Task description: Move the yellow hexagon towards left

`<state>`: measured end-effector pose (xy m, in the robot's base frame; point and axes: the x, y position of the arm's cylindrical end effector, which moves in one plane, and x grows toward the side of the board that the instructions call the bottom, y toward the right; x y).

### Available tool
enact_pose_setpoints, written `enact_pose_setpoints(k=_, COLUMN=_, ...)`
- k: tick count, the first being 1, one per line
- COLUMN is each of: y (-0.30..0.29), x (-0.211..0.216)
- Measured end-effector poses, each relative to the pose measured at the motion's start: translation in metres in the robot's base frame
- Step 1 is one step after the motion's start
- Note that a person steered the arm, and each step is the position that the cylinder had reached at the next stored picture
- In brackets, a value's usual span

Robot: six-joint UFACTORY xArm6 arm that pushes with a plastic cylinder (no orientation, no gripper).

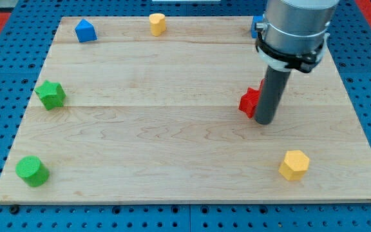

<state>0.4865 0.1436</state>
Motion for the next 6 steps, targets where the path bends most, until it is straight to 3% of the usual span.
enact_pose_setpoints(k=1, y=0.090, x=0.047)
enact_pose_setpoints(k=2, y=0.033, x=0.079)
enact_pose_setpoints(k=3, y=-0.044, x=0.080)
enact_pose_setpoints(k=4, y=-0.013, x=0.091)
enact_pose_setpoints(k=5, y=0.021, x=0.130)
enact_pose_setpoints(k=6, y=-0.052, x=0.131)
